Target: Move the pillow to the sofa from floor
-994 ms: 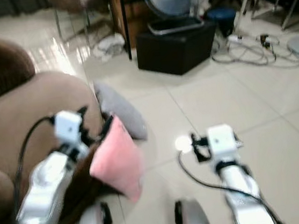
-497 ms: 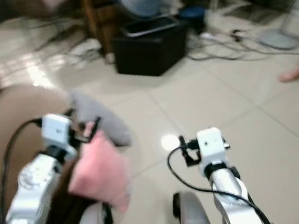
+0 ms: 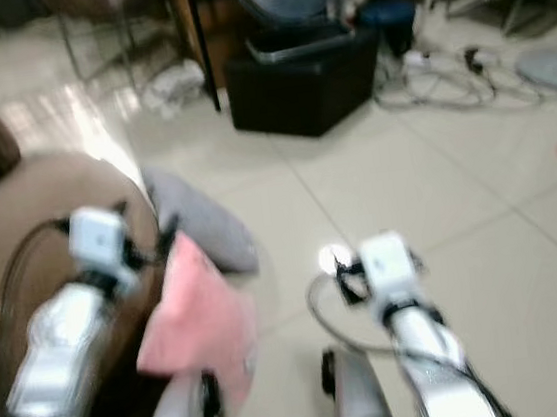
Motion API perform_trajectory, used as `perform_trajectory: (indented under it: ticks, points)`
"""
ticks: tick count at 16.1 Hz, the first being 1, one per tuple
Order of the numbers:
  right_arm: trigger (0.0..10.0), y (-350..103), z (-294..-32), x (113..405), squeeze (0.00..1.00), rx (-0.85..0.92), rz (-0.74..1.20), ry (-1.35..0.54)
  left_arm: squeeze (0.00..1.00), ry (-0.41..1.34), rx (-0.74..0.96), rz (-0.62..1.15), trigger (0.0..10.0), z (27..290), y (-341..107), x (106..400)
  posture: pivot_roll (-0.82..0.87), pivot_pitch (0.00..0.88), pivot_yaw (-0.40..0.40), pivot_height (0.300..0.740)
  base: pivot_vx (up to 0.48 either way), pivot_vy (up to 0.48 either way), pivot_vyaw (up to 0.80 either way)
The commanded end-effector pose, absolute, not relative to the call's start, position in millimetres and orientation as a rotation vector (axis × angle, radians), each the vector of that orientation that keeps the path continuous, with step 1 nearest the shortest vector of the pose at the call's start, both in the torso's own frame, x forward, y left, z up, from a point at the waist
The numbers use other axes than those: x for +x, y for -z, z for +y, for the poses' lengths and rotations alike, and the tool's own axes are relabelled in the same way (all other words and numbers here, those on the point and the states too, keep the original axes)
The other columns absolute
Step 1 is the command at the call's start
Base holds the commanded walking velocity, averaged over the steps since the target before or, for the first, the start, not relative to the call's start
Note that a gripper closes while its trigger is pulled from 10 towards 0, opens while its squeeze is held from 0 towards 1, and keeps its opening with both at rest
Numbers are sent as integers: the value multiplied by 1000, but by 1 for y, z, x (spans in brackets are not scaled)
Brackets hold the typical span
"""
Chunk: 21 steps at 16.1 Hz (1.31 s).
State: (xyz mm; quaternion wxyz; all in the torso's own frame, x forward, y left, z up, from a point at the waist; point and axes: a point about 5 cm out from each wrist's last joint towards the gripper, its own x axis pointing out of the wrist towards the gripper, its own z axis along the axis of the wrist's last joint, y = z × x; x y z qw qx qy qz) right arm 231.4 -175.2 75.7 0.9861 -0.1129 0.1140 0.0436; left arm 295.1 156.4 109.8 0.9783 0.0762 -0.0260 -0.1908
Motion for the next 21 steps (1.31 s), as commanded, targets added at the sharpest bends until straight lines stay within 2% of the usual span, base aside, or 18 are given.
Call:
perform_trajectory:
  ticks: [1,5,8,9,11,13,14,17,18,21]
  points:
    - [10000,-78,-173,232,0,-214,224,-93,0,369,176,-51,10000,162,-112,296,-76,41,25,565,0,0,0]
    - [10000,-74,-170,227,0,-201,244,-104,0,401,205,-17,10000,161,-101,295,-85,33,25,550,0,0,0]
    - [10000,-72,-168,218,0,-195,255,-119,0,405,170,118,10000,154,-79,298,-100,43,13,520,0,0,0]
    - [10000,-72,-168,217,0,-196,258,-122,0,394,206,162,10000,151,-71,301,-105,49,10,510,0,0,0]
    - [10000,-74,-168,215,0,-222,269,-155,0,323,285,233,10000,154,-58,311,-120,83,-1,495,0,0,0]
    - [10000,-72,-165,212,0,-258,292,-246,0,224,261,325,10000,163,-48,318,-133,140,-17,495,0,0,0]
    - [10000,-72,-162,211,0,-271,298,-296,1000,183,236,363,10000,168,-43,320,-130,170,-26,495,0,0,0]
    - [10000,-79,-152,199,0,-243,284,-411,1000,135,211,426,10000,179,-32,319,-122,243,-51,495,0,0,0]
    - [10000,-82,-149,198,0,-245,277,-450,1000,101,211,448,10000,187,-28,317,-127,261,-24,495,0,0,0]
    - [10000,-95,-139,204,0,-300,234,-527,1000,37,269,460,10000,207,-29,317,-163,292,-18,495,0,0,0]
